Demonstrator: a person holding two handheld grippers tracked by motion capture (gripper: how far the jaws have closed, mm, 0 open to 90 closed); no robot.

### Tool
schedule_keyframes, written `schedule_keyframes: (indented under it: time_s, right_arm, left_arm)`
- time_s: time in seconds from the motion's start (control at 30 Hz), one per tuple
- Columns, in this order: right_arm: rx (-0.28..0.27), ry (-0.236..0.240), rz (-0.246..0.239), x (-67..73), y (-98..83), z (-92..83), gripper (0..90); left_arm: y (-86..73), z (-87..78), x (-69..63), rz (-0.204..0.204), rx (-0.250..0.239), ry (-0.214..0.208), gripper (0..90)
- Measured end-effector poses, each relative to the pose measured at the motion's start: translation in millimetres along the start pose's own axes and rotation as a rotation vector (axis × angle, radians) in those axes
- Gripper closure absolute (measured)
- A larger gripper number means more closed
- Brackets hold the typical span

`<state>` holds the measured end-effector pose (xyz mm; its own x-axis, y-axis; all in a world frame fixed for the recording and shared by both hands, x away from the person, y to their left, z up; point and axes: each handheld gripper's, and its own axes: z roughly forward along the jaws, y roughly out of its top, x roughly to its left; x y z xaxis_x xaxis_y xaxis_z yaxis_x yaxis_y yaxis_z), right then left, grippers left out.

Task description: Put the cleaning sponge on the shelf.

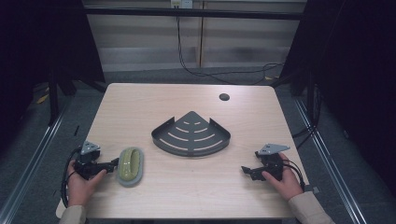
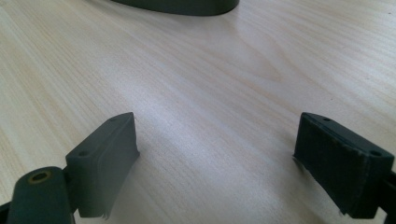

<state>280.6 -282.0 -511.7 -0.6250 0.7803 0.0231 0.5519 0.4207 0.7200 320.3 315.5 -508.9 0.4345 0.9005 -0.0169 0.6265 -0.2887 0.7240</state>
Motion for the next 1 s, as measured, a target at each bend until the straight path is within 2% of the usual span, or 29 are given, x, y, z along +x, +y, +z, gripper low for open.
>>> schedule_keyframes:
  time_s: [0.07, 0.13, 0.17, 0.23, 0.3, 0.33, 0.43, 0.47, 0.5, 0.53, 0.57, 0.6, 0.63, 0.8, 0.83, 0.93, 1.0]
  right_arm:
    - [0.000, 0.000, 0.000, 0.0, 0.0, 0.0, 12.6]
    - [0.001, 0.000, 0.001, 0.1, 0.0, -0.1, 12.6]
    - [0.000, 0.000, 0.002, 0.1, 0.0, 0.0, 12.6]
    - [0.000, 0.000, 0.001, 0.0, 0.0, 0.0, 12.6]
    - [0.000, 0.000, 0.000, 0.0, 0.0, 0.0, 12.6]
    - [0.000, 0.000, 0.001, 0.0, 0.0, 0.0, 12.6]
    - [0.001, 0.000, 0.001, 0.1, 0.0, -0.1, 12.6]
    - [0.001, 0.000, 0.001, 0.1, 0.0, -0.1, 12.6]
    - [0.000, 0.000, 0.001, 0.0, 0.0, 0.0, 12.6]
    - [0.000, 0.000, 0.001, 0.0, 0.0, 0.0, 12.6]
    - [0.000, 0.000, 0.002, 0.1, 0.0, 0.0, 12.6]
    - [0.000, 0.000, 0.001, 0.1, 0.0, 0.0, 12.6]
    - [0.000, 0.000, 0.002, 0.1, 0.0, 0.0, 12.6]
    - [0.000, 0.000, 0.002, 0.1, 0.0, 0.0, 12.6]
    - [0.000, 0.000, 0.001, 0.0, 0.0, 0.0, 12.6]
    - [0.000, 0.000, 0.002, 0.1, 0.0, 0.0, 12.6]
    - [0.000, 0.000, 0.002, 0.1, 0.0, 0.0, 12.6]
  left_arm:
    - [0.2, 0.0, 0.4, 0.000, 0.001, -0.004, 14.9]
    - [3.8, -0.6, 0.6, 0.000, 0.034, -0.005, 14.9]
    - [3.8, -0.6, 0.6, 0.000, 0.034, -0.005, 15.0]
    - [8.7, -0.9, -0.1, 0.006, 0.081, 0.002, 15.0]
    - [14.5, -2.8, -0.4, -0.012, 0.147, 0.010, 15.9]
    - [16.2, -3.0, -0.6, -0.031, 0.161, 0.010, 16.1]
    - [22.7, -4.5, -0.3, -0.047, 0.225, 0.001, 19.0]
    - [22.7, -4.5, -0.3, -0.047, 0.225, 0.001, 18.9]
    - [26.7, -6.1, -0.4, -0.049, 0.269, -0.017, 19.6]
    - [26.7, -6.1, -0.4, -0.049, 0.269, -0.017, 20.6]
    - [30.3, -6.8, -1.1, -0.044, 0.296, -0.021, 20.2]
    - [30.3, -6.8, -1.1, -0.044, 0.296, -0.021, 20.0]
    - [34.7, -9.0, -1.6, -0.037, 0.316, -0.019, 20.1]
    - [44.8, -13.3, -2.0, -0.054, 0.359, -0.028, 20.6]
    - [49.7, -14.9, -2.1, -0.082, 0.390, -0.032, 21.6]
    - [56.7, -16.7, -3.0, -0.095, 0.415, -0.032, 21.5]
    - [59.5, -17.2, -2.8, -0.089, 0.418, -0.028, 21.5]
